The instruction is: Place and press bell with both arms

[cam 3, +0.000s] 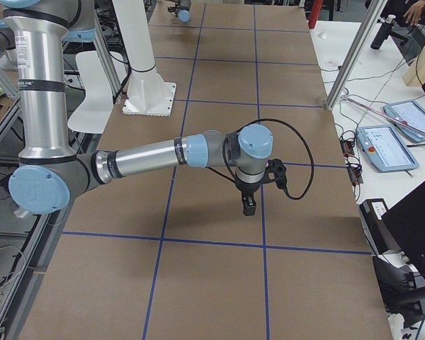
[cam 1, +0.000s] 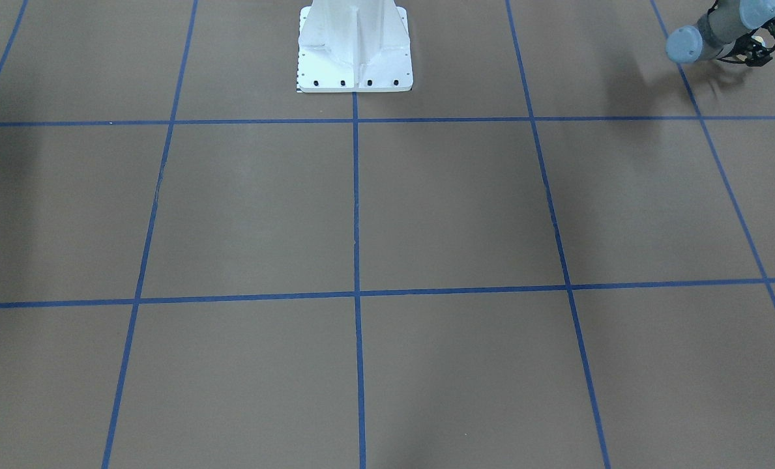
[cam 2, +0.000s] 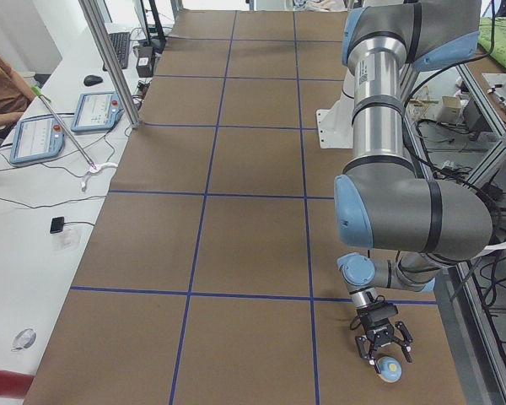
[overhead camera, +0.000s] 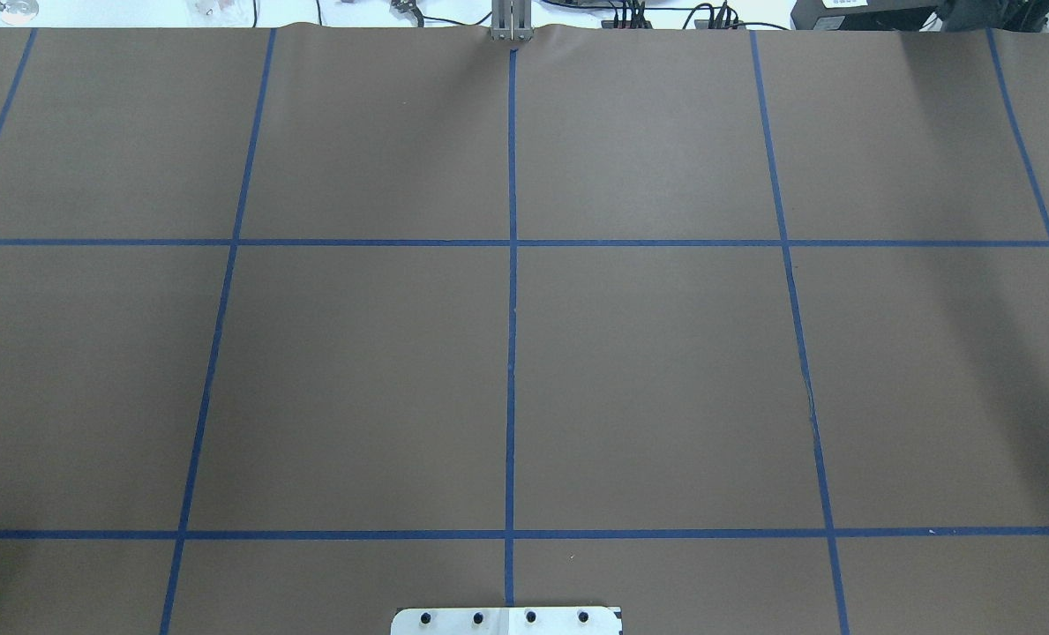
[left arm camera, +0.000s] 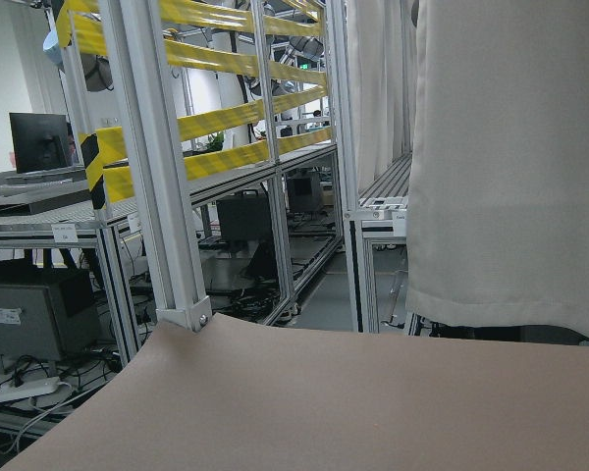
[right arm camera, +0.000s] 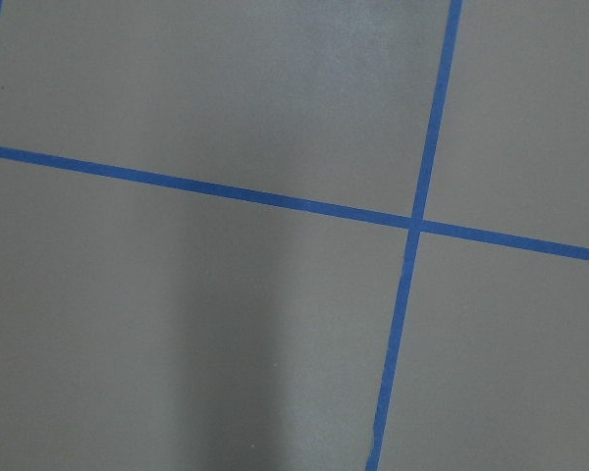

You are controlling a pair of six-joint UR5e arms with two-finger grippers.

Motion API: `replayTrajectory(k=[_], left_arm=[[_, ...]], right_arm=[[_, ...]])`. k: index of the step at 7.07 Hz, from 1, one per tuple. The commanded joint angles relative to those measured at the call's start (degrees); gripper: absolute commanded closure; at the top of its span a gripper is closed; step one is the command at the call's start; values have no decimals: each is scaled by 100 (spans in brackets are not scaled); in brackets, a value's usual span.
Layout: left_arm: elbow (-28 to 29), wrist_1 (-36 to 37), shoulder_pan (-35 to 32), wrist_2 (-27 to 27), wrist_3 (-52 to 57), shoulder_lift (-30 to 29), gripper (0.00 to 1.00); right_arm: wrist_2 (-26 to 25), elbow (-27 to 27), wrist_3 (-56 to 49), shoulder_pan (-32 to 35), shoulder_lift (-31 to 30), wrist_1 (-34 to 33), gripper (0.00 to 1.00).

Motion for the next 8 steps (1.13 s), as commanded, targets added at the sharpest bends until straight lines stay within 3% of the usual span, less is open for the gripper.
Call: replayTrajectory(k=[1, 8], left_arm=[[47, -1, 16, 3, 20, -23, 0], [134, 16, 25, -6, 82, -128, 0]], right_arm=[[0, -8, 0, 0, -1, -7, 0], [-26, 0, -9, 0, -27, -7, 0]])
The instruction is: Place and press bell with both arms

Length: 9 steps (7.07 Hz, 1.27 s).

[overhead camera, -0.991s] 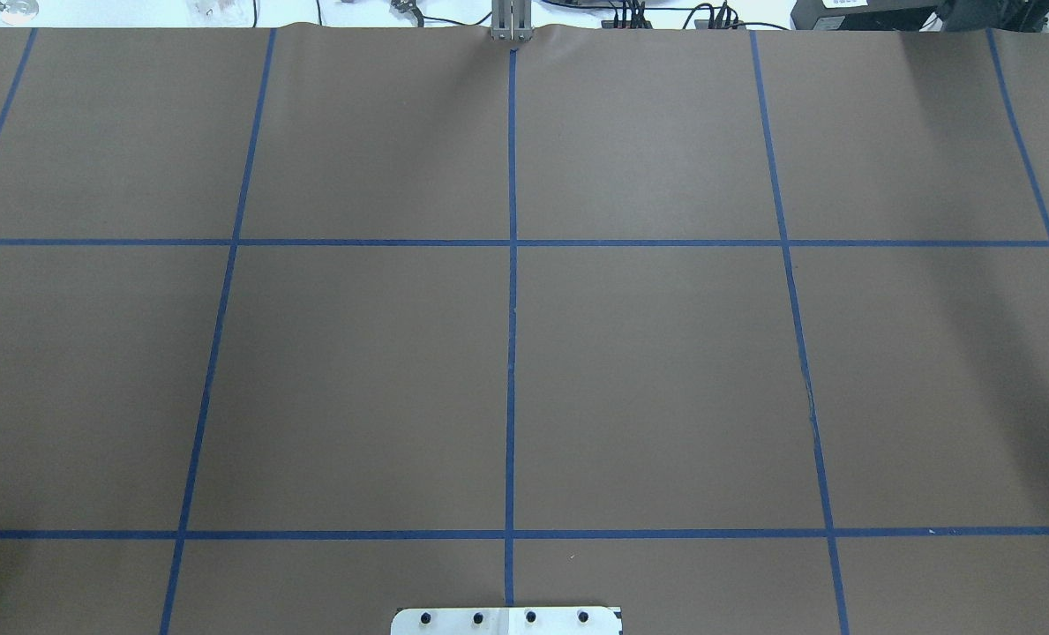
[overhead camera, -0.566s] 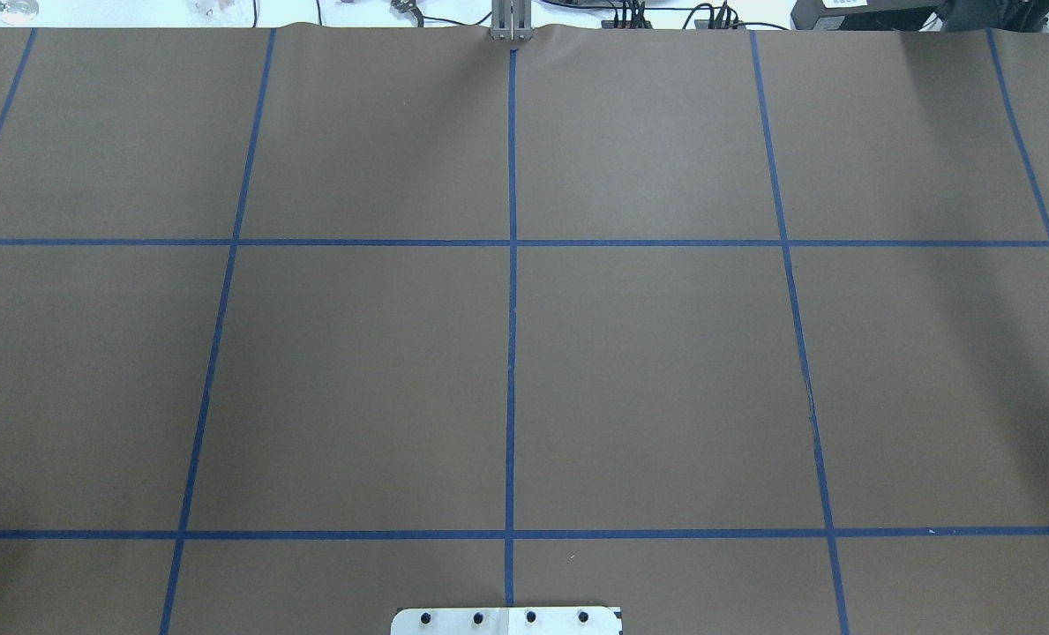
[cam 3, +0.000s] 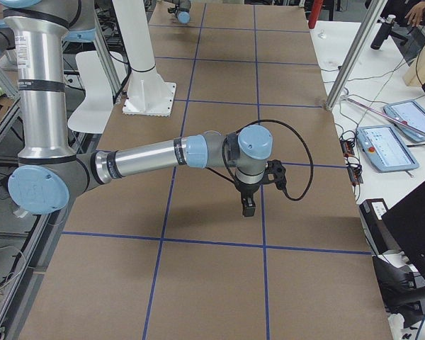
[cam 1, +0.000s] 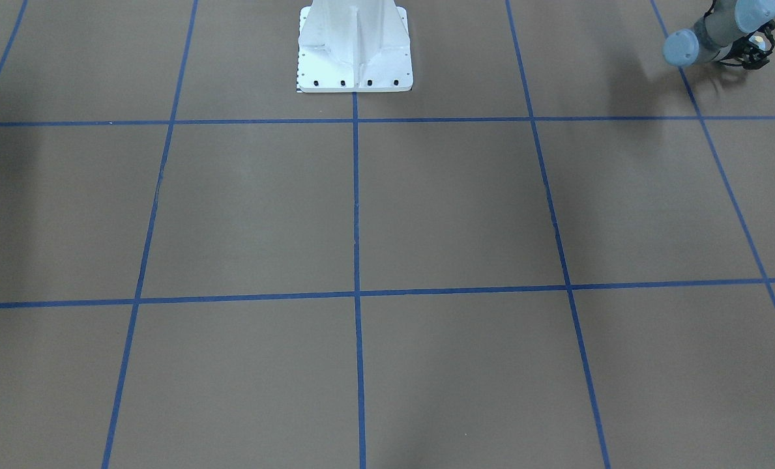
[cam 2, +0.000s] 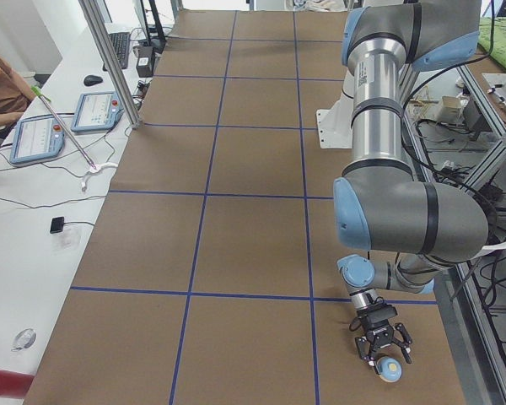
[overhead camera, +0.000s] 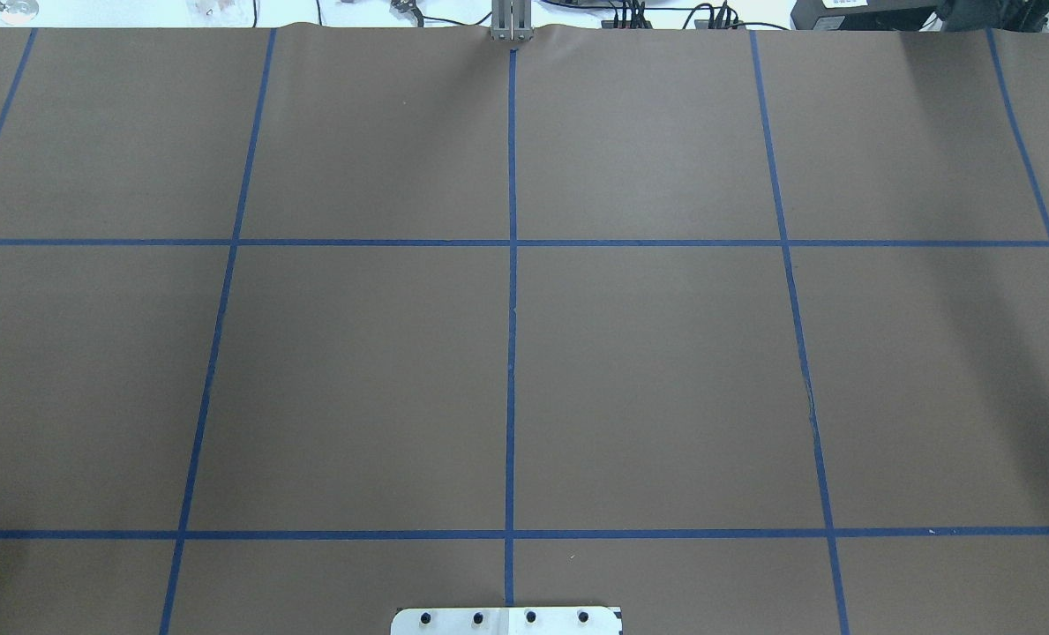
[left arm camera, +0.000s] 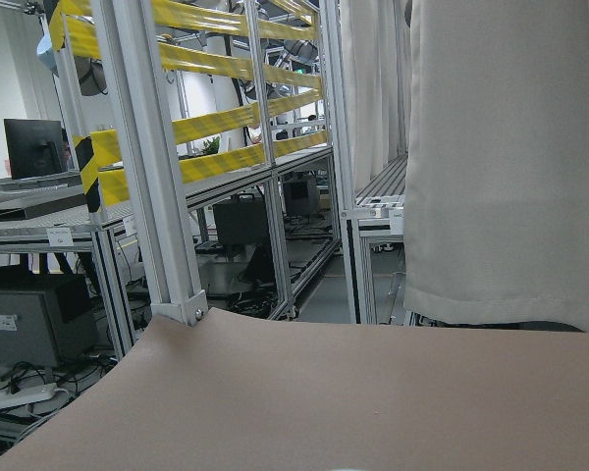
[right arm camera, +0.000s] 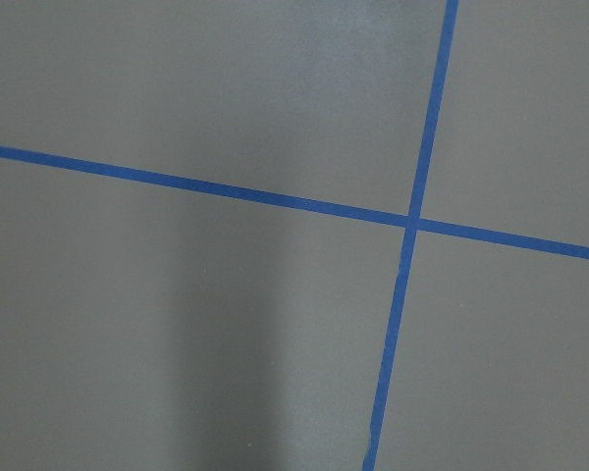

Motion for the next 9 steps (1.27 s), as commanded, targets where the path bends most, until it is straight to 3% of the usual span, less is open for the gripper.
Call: replayTrajectory(k=[1, 5, 6, 7, 8, 9], left_arm=[[67, -5, 18, 3, 8, -33, 0], [349, -14, 18, -6, 70, -261, 0], [358, 3, 18, -6, 35, -253, 11], [332, 12, 9, 3, 0, -226, 64], [279, 3, 0, -6, 52, -165, 100], [96, -14, 9, -6, 78, 1, 100]], right_arm=[[0, -4, -3, 0, -5, 0, 0], [0, 4, -3, 0, -5, 0, 0], [9, 4, -3, 9, -5, 0, 0], [9, 4, -3, 9, -5, 0, 0], [9, 13, -3, 9, -49, 0, 0], [17, 65, -3, 9, -75, -9, 0]])
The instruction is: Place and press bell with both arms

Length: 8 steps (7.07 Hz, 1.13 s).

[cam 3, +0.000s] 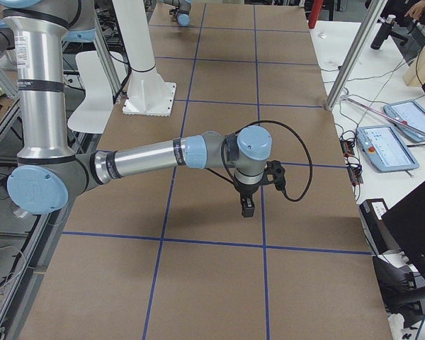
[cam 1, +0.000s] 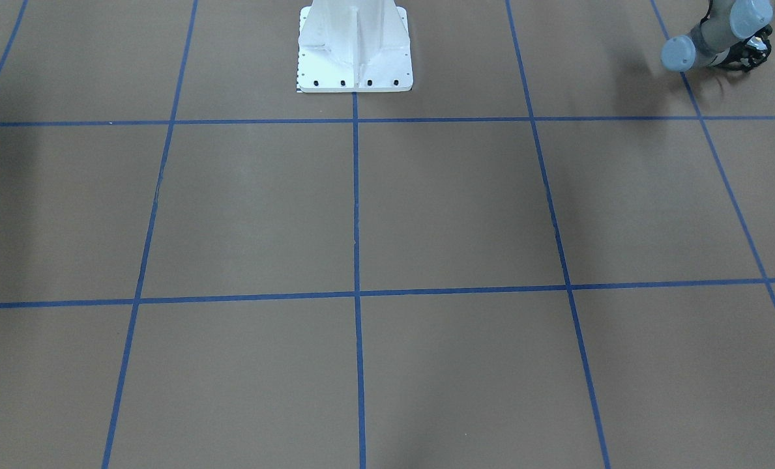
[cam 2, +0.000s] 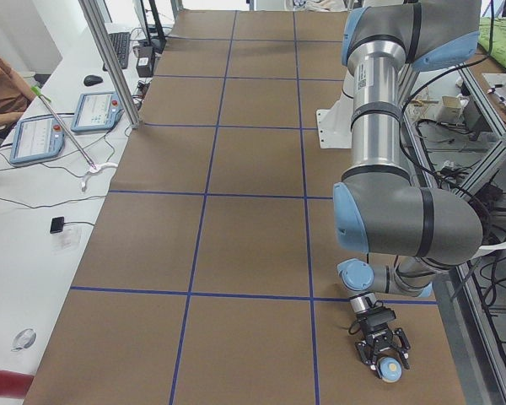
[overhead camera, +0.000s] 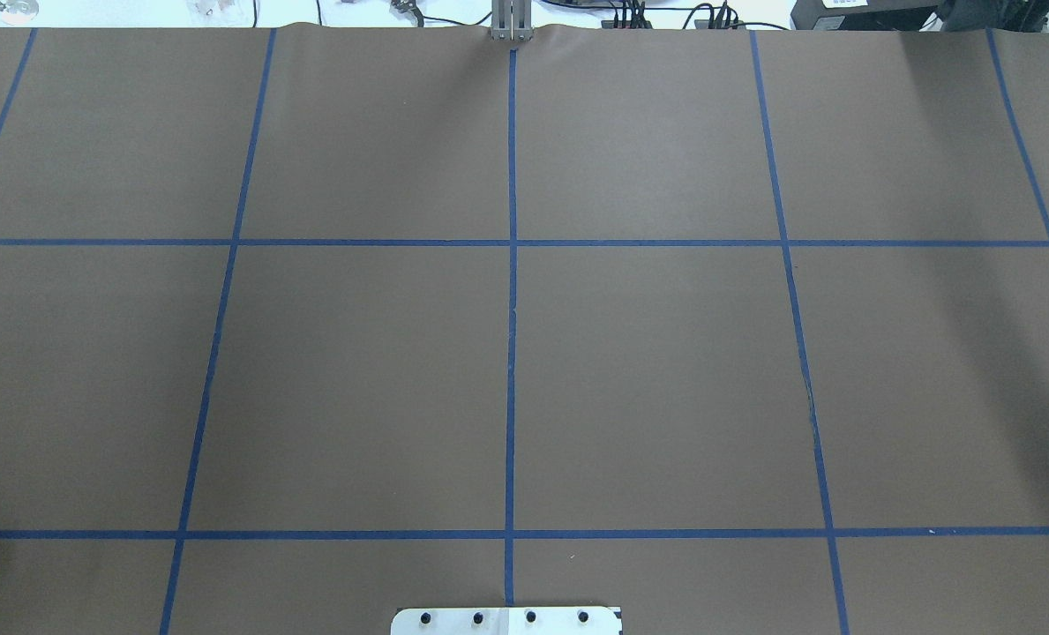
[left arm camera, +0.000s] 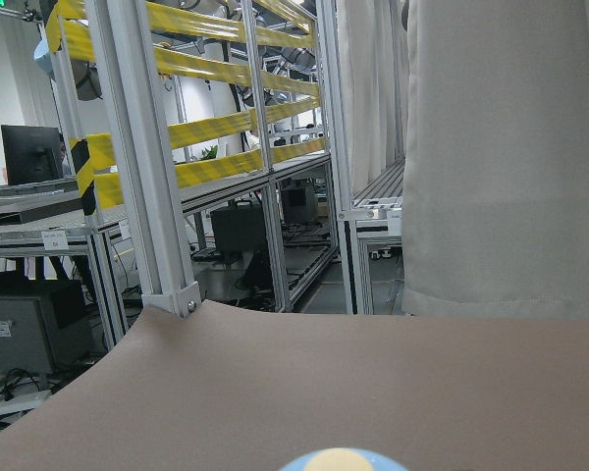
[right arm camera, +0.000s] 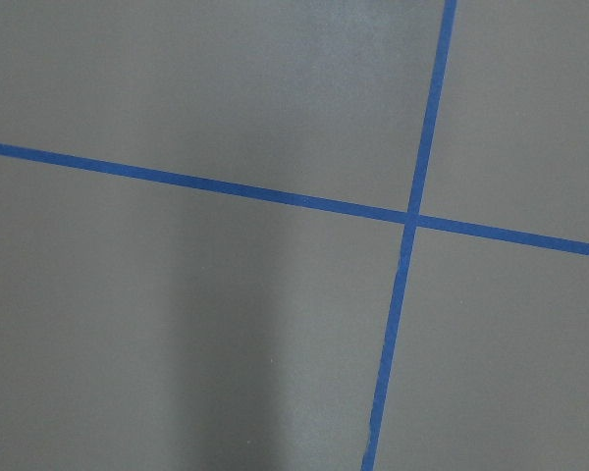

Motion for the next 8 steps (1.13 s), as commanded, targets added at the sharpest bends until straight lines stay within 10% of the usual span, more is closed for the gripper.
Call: replayTrajectory(k=[1, 8], left_arm=[[-492, -102, 2, -2, 24, 421, 100], [-4420, 763, 222, -20, 916, 2534, 100]], right_arm=[[16, 78, 0, 0, -70, -7, 0], [24, 95, 0, 0, -210, -7, 0]])
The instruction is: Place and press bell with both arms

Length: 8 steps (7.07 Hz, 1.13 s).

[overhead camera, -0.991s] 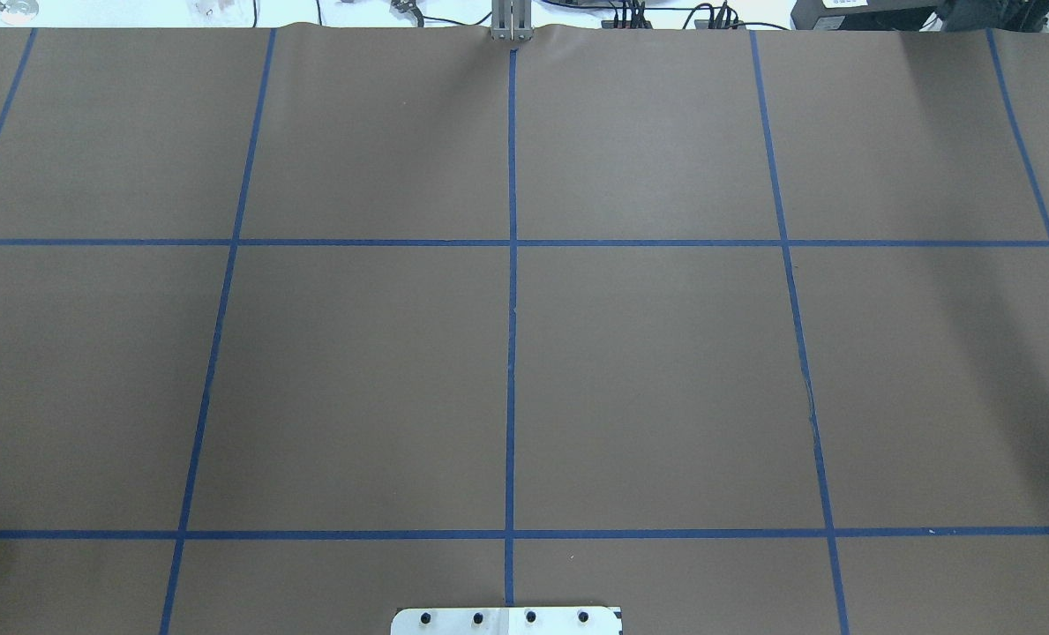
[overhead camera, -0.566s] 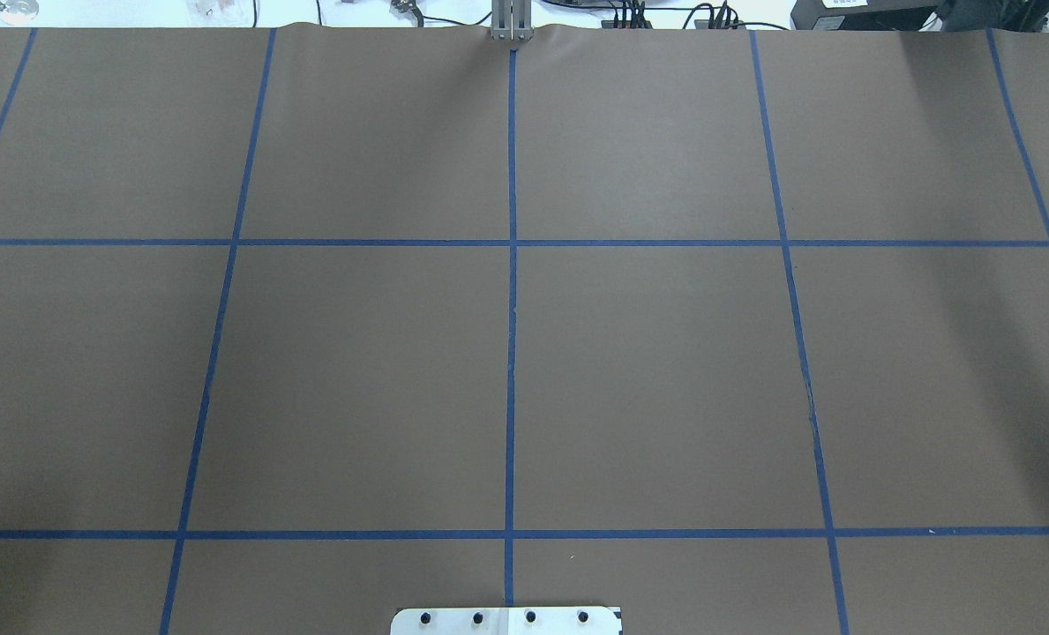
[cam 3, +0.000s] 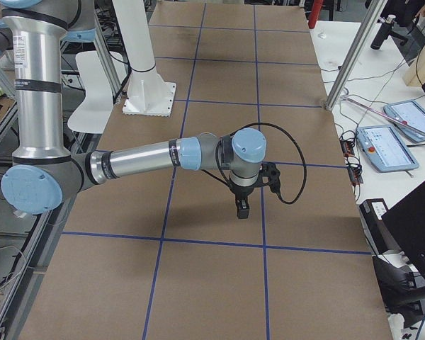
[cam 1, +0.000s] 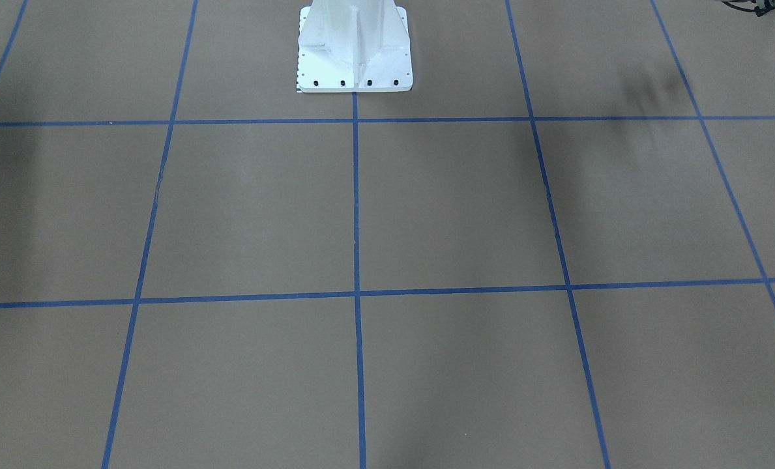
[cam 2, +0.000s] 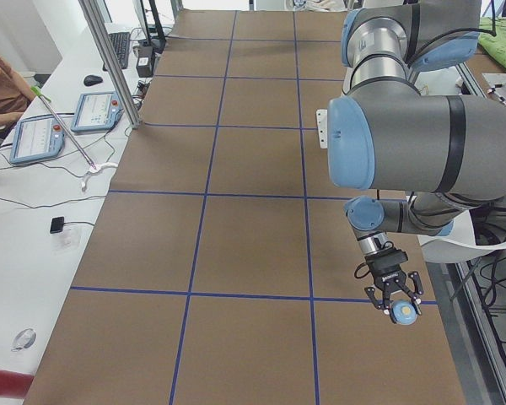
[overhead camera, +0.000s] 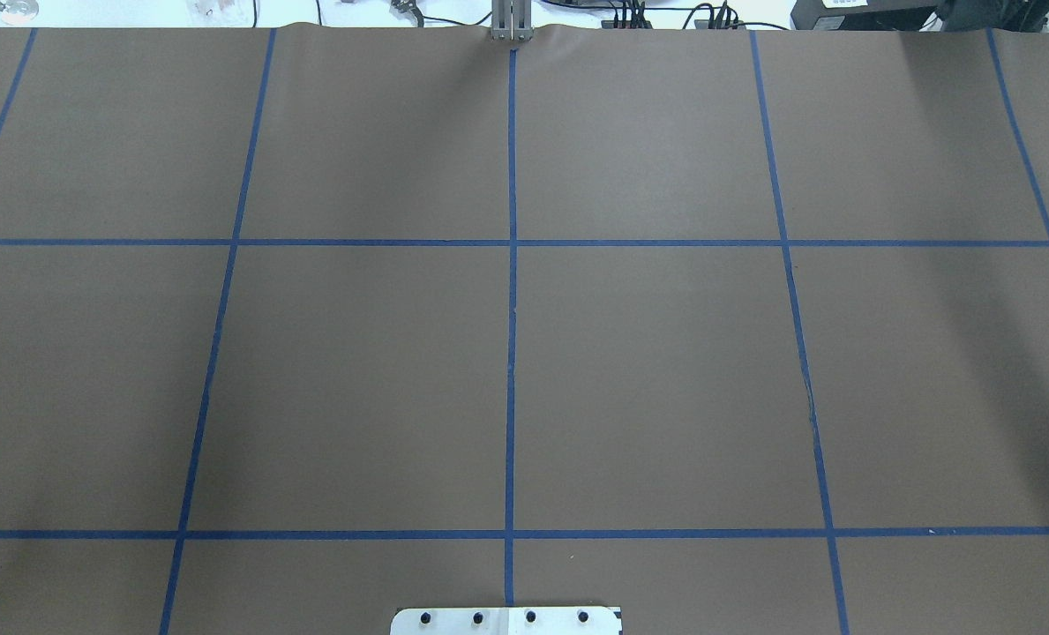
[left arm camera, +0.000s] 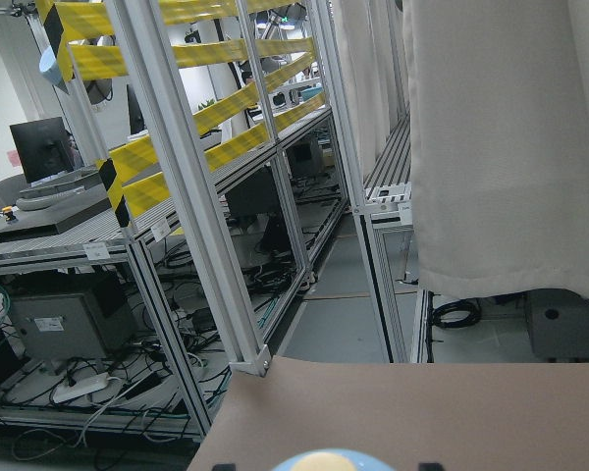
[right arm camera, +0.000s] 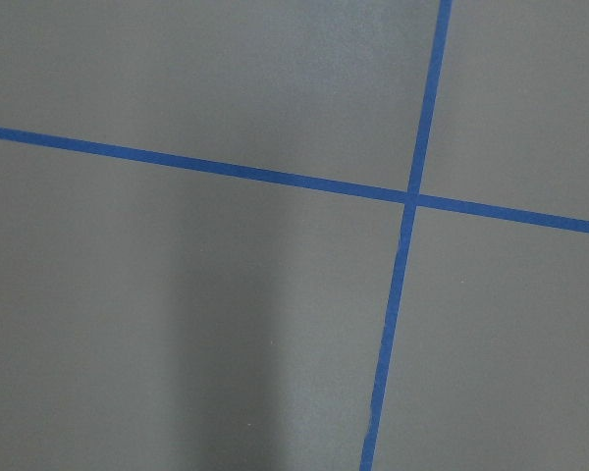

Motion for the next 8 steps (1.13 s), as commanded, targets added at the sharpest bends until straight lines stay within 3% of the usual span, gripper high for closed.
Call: replayTrajectory(k=[1, 3, 4, 6, 8], left_arm=[[-667, 520, -30, 69, 394, 43, 100], [-966, 695, -39, 253, 551, -455, 100], [-1002, 1332, -48, 298, 936, -1103, 100], [-1325, 2911, -337, 456, 1114, -2657, 100], [-1292, 5001, -1107, 561, 1787, -4842, 100]], right_arm=[[-2, 1, 0, 0, -34, 0, 0], [7, 1, 0, 0, -34, 0, 0], [-2, 10, 0, 0, -34, 0, 0], [-2, -16, 0, 0, -25, 0, 0], [-20, -60, 0, 0, -25, 9, 0]])
